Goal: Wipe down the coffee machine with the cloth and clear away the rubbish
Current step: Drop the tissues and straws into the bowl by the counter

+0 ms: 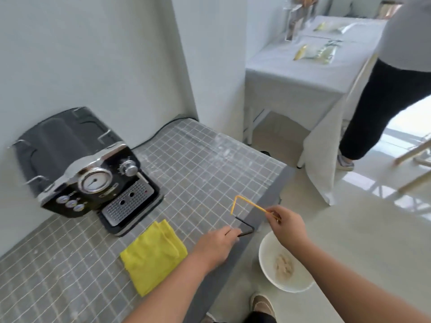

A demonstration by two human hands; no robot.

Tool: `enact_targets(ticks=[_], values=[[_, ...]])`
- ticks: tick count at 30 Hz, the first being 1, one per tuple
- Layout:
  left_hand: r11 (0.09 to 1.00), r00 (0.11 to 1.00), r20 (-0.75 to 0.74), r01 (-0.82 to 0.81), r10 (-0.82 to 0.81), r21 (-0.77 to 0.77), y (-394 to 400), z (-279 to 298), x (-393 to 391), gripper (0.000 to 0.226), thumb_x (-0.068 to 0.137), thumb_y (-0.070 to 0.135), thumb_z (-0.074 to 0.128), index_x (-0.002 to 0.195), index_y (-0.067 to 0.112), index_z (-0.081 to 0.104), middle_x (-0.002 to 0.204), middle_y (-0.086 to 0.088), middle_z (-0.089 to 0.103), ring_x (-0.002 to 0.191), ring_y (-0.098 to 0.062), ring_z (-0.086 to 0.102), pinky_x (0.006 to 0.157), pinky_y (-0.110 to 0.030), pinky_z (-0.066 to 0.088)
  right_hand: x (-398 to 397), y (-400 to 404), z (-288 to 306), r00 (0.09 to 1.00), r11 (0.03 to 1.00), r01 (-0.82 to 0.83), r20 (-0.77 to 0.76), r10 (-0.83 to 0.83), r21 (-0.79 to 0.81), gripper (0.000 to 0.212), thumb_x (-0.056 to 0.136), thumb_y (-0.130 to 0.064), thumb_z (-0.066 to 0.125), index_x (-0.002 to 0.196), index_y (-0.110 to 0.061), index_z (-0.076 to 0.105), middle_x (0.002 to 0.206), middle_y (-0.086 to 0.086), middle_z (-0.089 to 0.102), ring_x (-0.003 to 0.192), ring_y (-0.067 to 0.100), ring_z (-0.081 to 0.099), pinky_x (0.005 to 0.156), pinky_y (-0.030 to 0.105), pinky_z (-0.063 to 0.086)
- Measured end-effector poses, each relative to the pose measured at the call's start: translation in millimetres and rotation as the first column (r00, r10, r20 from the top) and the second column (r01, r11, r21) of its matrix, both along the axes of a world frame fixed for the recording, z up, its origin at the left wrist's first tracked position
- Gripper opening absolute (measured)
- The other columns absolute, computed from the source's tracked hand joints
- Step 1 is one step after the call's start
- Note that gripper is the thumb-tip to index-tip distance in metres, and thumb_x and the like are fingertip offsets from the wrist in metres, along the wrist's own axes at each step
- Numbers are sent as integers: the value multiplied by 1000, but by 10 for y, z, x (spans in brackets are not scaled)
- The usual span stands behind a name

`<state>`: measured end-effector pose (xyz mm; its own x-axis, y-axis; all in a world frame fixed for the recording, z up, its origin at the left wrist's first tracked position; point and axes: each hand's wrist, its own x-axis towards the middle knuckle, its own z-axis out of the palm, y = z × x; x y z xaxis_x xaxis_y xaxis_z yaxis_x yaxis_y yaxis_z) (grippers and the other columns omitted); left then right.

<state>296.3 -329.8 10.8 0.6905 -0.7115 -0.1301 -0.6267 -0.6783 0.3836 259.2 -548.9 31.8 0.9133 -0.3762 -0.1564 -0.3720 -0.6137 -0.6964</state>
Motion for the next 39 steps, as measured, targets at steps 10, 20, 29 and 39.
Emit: enact_targets(ticks=[10, 20, 29, 39], values=[[969, 942, -312, -181, 122, -167, -1315, -282, -230, 30, 96, 23, 51, 124, 13, 56, 122, -6, 60, 111, -26, 57, 89, -35, 45, -690, -911, -519, 888, 877, 429, -275, -368, 214, 14, 92, -34, 57, 86, -27, 68, 75, 3, 69, 76, 21, 64, 60, 26, 43], [835, 633, -638, -550, 440, 30, -2031, -777, -290, 22, 98, 23, 46, 96, 11, 65, 73, 3, 65, 66, -16, 62, 77, -37, 55, -1136, -1240, -1128, 723, 782, 582, -583, -371, 224, 33, 97, -27, 47, 88, -2, 68, 68, 8, 60, 59, 22, 50, 57, 28, 38], [758, 393, -780, -634, 486, 153, -2332, -1001, -289, 22, 100, 16, 44, 95, 9, 64, 72, -3, 60, 58, -14, 52, 59, -28, 50, -1061, -1410, -1344, 691, 723, 630, -628, -357, 282, 28, 99, -22, 43, 114, -12, 65, 83, 7, 73, 65, 17, 54, 70, 28, 44], [806, 395, -749, -507, 532, 305, -2307, -1224, -245, 32, 94, 42, 40, 77, 20, 56, 109, -14, 66, 102, -35, 64, 92, -48, 51, -932, -1437, -1286, 637, 784, 541, -756, -147, 304, 54, 98, -43, 34, 149, -24, 28, 131, 12, 51, 101, 32, 59, 75, 35, 48]])
